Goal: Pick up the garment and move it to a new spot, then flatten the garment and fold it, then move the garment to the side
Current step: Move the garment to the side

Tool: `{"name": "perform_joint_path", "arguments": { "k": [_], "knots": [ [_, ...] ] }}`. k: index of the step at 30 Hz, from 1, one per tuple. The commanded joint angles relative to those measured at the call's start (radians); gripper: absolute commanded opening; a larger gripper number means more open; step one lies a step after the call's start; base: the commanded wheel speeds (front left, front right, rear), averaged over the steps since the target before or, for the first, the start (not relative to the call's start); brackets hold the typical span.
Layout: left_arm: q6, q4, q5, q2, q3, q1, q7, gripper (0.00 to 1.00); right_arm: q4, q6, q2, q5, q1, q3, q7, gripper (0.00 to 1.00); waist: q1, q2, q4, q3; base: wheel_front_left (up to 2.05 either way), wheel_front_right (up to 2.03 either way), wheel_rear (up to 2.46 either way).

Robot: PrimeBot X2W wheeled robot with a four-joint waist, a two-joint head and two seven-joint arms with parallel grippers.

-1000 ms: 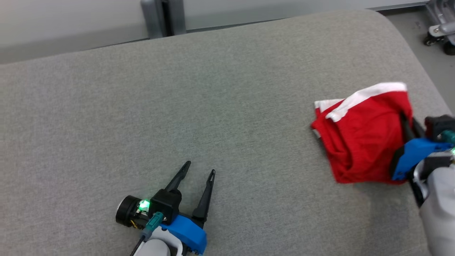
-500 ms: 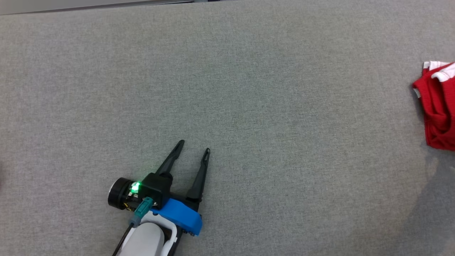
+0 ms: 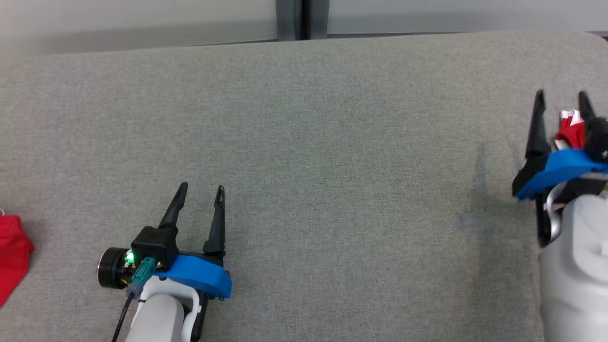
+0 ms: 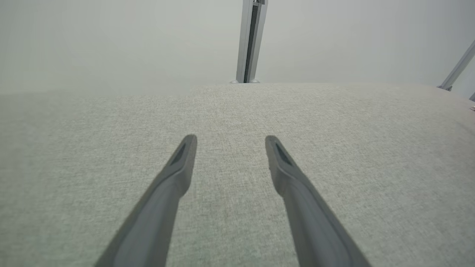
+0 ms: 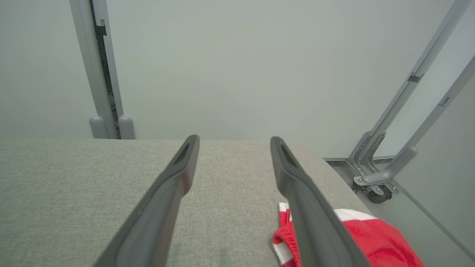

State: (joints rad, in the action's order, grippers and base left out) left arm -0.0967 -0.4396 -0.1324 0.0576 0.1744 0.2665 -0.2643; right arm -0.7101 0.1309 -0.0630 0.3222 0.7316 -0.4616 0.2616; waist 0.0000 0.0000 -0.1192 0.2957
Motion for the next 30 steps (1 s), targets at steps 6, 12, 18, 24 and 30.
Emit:
{"name": "perform_joint_path", "arguments": {
  "k": [6,12,18,24,30],
  "knots": [
    [0.018,-0.010,-0.002,-0.003,-0.073,-0.050,0.000,1.00,0.069,0.000,0.011,-0.278,-0.241,0.264,0.004,1.00,0.0000,0.0000,0.040,-0.066,0.00,0.00,0.00],
    [0.025,-0.014,0.002,-0.006,-0.108,-0.098,0.000,1.00,0.095,0.000,0.010,-0.399,-0.378,0.384,0.005,1.00,0.0000,0.0000,0.069,-0.118,0.00,0.00,0.00],
    [0.033,-0.009,-0.016,-0.007,-0.109,-0.146,0.000,1.00,0.126,0.000,0.010,-0.436,-0.442,0.424,0.005,1.00,0.0000,0.0000,0.083,-0.167,0.00,0.00,0.00],
    [0.046,0.001,-0.035,-0.007,-0.087,-0.178,0.000,1.00,0.153,0.000,0.010,-0.461,-0.479,0.420,0.005,1.00,0.0000,0.0000,0.091,-0.206,0.00,0.00,0.00],
    [0.058,0.001,-0.045,-0.006,-0.070,-0.210,0.000,1.00,0.170,0.000,0.010,-0.458,-0.525,0.433,0.005,1.00,0.0000,0.0000,0.103,-0.252,0.00,0.00,0.00]
  ]
}}
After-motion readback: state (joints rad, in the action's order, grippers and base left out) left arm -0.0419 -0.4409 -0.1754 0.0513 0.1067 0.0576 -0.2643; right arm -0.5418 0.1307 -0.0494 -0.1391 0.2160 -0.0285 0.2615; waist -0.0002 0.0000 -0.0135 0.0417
